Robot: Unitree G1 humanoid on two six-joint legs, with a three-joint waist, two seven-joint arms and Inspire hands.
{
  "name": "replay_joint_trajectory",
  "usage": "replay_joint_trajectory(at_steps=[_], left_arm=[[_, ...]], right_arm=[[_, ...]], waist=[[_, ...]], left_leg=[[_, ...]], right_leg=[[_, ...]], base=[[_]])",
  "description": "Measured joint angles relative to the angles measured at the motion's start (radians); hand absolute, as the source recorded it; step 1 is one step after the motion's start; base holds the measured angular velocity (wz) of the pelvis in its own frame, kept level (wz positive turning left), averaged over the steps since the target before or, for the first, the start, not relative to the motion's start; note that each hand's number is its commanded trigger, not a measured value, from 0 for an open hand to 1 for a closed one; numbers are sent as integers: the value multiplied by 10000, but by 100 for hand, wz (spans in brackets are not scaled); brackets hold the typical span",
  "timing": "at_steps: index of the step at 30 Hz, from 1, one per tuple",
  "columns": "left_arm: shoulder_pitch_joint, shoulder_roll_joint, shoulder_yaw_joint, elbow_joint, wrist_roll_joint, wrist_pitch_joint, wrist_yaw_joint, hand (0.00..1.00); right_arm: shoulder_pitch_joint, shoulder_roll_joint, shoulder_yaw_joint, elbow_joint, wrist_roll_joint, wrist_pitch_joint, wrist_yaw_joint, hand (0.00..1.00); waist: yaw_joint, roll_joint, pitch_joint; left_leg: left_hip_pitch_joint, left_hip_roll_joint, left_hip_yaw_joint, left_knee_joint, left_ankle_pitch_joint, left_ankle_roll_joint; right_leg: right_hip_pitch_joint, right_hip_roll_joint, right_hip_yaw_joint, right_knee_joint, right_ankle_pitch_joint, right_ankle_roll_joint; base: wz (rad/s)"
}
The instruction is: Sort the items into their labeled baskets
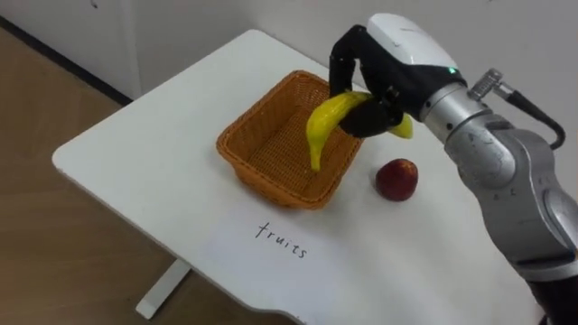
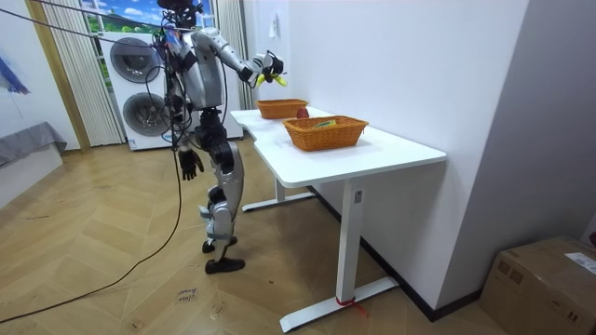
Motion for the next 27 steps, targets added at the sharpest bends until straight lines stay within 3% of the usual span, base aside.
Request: replay_joint_trajectory(at_steps=[4,12,27], left_arm=[[93,-23,-7,30,28,45,-21,0],[163,-127,-98,-34,236,208,-20,0],[348,-307,-127,-766,441,227,28,0]], right_arm=[[0,389,195,10,-9,24,-185,100],[-3,570,758,1090,-43,-56,-500,100],[-15,576,756,1632,-743,-66,-1089,100]], waist=[[70,11,7],[340,24,0],[485,71,-21]], left_leg=[[-15,3,-7,-5,0,-1],[-19,-2,-7,-4,7,10],[-15,-1,-11,-7,10,8]], right_leg=[[-10,-7,-159,-3,-3,5],[-2,-20,-177,3,-6,8],[-5,-22,-207,2,-8,11]], base=[[0],[0],[0]])
